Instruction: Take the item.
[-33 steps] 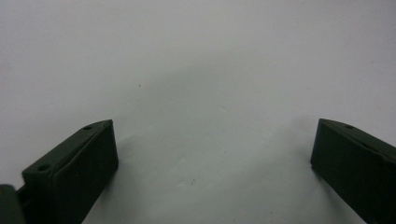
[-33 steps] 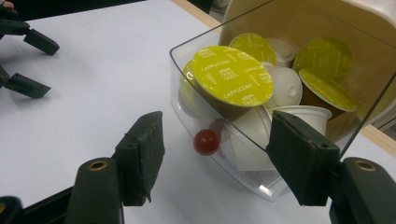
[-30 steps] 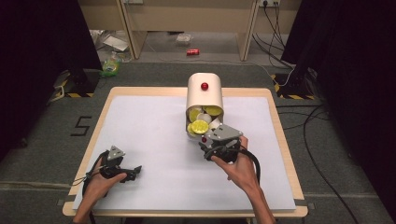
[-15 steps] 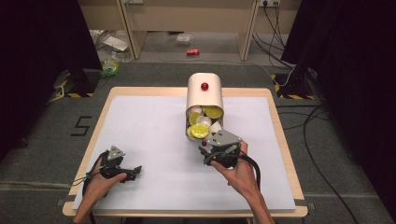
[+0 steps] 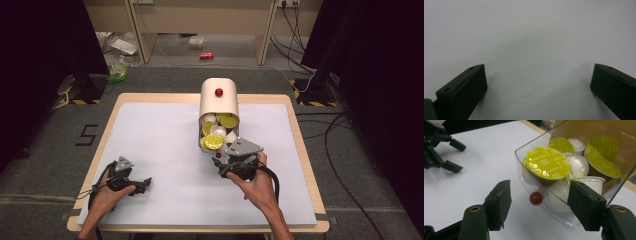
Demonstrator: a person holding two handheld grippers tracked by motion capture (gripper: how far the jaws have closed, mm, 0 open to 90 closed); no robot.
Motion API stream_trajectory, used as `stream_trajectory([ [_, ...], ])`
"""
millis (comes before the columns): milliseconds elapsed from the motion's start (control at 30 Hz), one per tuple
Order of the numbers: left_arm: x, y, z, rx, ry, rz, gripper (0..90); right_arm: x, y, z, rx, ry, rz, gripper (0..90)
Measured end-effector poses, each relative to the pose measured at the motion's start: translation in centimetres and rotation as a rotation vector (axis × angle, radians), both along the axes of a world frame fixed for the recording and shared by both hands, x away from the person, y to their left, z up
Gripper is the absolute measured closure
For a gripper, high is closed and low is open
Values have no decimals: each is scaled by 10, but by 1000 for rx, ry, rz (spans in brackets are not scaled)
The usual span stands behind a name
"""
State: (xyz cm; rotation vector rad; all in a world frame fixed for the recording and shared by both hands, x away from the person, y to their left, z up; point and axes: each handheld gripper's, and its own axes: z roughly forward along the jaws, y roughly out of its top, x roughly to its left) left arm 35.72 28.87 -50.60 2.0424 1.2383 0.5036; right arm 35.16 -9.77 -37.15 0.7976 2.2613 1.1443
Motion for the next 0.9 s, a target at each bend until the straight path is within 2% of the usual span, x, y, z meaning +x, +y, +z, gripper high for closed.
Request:
stream_trajectory([
  [200,0,0,0,0,0,0,0,3,2,4,52,-18,-21,315],
  [300,0,0,0,0,0,0,0,5,5,5,62,-22,-28,308],
  [600,0,0,0,-2,1,1,0,17,10,7,123,-26,-83,276],
  [900,0,0,0,-1,0,0,0,29,21,4,141,-6,-109,258],
])
